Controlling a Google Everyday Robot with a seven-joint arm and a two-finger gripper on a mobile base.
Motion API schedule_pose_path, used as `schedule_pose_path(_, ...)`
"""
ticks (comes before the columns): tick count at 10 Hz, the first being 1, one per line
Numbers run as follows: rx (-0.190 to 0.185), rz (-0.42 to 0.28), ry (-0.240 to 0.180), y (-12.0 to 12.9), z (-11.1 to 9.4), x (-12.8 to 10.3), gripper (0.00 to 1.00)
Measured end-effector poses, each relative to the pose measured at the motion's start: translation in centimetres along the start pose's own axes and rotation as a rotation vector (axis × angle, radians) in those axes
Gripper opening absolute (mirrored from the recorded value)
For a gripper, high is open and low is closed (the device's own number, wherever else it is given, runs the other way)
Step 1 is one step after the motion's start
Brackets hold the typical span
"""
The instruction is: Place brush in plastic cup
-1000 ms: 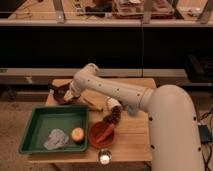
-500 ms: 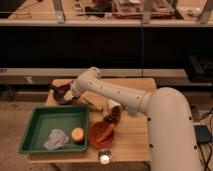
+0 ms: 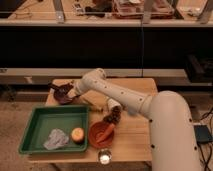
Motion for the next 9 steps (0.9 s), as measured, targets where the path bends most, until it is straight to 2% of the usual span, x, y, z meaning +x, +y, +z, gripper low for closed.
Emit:
schedule_pose_path(1, 0.009, 0.004, 0.011, 0.0, -0.2, 0.1, 0.09)
schedule_pose_path(2, 0.024, 0.013, 0.029, 0.0, -0.7, 0.4, 0.04)
schedule_pose_path(3, 0.048, 0.027, 0.058, 0.0, -1.9, 1.6, 0.04)
schedule_pose_path(5, 0.064, 0.036, 0.102, -0.4, -4.0, 3.5, 0.04)
schedule_pose_path(7, 0.062, 0.05, 0.163, -0.5, -7.9, 6.0, 0.04)
schedule_pose_path(8, 0.055, 0.061, 0.177, -0.3, -9.2, 6.3, 0.04)
schedule_pose_path(9, 0.037, 0.088, 0.183, 0.6, -11.4, 6.2, 0.04)
